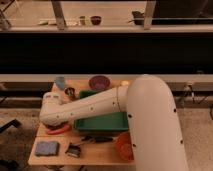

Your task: Place grapes in table surface

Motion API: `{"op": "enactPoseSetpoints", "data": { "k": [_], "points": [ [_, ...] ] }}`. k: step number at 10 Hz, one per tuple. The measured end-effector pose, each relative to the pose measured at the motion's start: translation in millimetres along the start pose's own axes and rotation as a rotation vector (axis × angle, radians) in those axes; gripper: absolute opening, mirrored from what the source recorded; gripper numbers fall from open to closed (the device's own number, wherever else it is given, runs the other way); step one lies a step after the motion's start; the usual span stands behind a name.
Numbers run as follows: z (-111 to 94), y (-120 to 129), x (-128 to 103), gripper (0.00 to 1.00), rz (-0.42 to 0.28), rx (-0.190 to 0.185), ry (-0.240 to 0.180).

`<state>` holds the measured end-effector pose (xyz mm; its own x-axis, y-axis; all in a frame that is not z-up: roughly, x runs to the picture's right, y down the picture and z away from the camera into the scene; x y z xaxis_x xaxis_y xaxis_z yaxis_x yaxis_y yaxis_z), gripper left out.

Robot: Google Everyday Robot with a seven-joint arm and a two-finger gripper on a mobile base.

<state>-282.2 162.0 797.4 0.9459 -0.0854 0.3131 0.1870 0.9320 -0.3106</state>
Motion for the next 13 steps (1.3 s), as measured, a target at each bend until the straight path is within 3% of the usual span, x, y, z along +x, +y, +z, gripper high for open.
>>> {"op": "enactPoseSetpoints", "data": {
  "k": [5, 8, 11, 12, 13],
  "points": [
    [-1, -3, 2, 0.8, 0.022, 0.006, 0.011],
    [6, -6, 6, 0.8, 0.051, 0.0, 0.048],
    [8, -9, 4, 0.76, 0.105, 0.0, 0.115],
    [6, -7, 7, 0.69, 0.105, -0.001, 0.108],
    [4, -6, 6, 0.6, 0.091, 0.0, 0.072]
  ]
}}
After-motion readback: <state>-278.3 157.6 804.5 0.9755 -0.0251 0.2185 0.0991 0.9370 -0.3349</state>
